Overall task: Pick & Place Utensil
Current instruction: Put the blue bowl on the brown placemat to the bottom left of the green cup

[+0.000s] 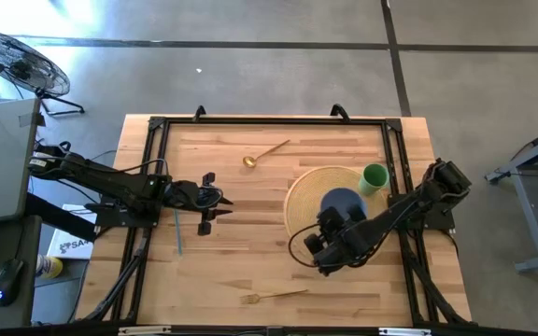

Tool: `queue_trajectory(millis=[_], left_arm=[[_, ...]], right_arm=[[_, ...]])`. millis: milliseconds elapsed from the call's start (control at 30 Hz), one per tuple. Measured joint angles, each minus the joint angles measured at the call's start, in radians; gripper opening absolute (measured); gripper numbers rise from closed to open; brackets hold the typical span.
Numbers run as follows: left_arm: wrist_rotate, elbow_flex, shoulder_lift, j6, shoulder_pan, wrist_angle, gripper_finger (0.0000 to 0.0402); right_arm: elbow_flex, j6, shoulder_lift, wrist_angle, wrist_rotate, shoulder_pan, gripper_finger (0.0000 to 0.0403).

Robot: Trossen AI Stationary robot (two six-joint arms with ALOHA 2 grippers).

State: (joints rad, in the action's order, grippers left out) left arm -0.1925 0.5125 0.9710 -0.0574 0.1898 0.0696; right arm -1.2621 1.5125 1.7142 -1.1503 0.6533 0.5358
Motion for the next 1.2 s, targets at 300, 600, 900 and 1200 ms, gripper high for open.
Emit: queue_trajectory(millis=[300,600,900,1200], left_arm=[[0.000,0.000,0.000,0.000,0.000,0.000,0.0108],[0.000,0.001,0.000,-0.001,0.000,0.007,0.0108],[0.000,0.001,0.000,-0.001,0.000,0.006,0.0108],[0.000,0.001,0.000,-0.001,0.000,0.007,0.0108]], right_arm=[[0.002,-0.012,0.020,-0.036,-0.010,-0.056,0.0006],[0.002,-0.047,0.072,-0.024,-0.086,-0.111,0.0011],[0.003,-0.031,0.075,-0.003,-0.088,-0.131,0.0004],[0.106,0.032,0.075,0.067,-0.100,-0.137,0.0013]])
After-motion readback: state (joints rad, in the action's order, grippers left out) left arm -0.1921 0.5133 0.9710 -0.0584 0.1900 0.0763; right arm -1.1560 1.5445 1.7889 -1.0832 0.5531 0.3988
